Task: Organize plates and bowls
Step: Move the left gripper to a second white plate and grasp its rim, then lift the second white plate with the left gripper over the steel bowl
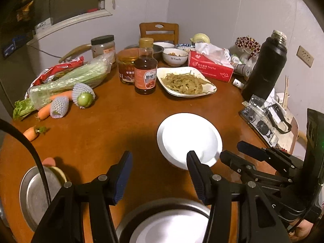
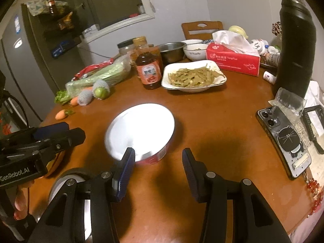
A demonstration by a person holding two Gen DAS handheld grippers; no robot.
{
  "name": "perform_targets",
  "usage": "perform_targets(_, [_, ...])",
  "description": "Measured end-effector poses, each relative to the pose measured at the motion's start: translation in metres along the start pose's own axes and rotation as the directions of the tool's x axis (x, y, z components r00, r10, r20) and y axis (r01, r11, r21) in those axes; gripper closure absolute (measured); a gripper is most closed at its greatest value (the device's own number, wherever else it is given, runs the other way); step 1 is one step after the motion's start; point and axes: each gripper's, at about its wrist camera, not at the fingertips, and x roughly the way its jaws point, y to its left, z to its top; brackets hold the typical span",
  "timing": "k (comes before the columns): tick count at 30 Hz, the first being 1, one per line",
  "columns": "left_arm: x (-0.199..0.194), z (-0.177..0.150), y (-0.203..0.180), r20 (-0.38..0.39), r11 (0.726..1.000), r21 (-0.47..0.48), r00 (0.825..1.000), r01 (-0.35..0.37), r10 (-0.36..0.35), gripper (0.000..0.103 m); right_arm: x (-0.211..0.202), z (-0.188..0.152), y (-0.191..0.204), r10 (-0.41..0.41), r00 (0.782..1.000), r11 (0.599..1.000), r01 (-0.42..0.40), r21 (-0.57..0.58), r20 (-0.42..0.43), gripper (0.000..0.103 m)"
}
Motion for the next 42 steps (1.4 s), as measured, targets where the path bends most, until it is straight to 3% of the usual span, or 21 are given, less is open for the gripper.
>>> perform_targets(20, [0.066, 0.023, -0.001, -0.133, 1.000, 0.004, 0.991, -0.024, 0.024, 0.046, 0.049, 0.017, -0.007, 0.008, 0.998, 1.000, -0.008, -0.006, -0.055, 0.053])
perform_targets(29, [0.083, 0.021, 0.001, -0.181, 0.999, -0.036, 0.983, 0.008, -0.014, 0.046, 0.055, 0.014, -0.006, 0.011, 0.999, 0.999, -0.013, -0.034, -0.045, 0.055])
perform_targets(36, [0.090, 0.017, -0.005, -0.209, 0.992, -0.064, 0.970, 0.113, -0.124, 0.077, 0.055, 0.009, -0.004, 0.040, 0.998, 0.998, -0.042, -0.035, -0.046, 0.067])
perform_targets(42, [0.085, 0.017, -0.010, -0.193, 0.994, -0.041, 0.976, 0.100, -0.106, 0.078, 0.052, 0.010, 0.000, 0.050, 0.998, 0.998, -0.052, -0.045, -0.047, 0.069])
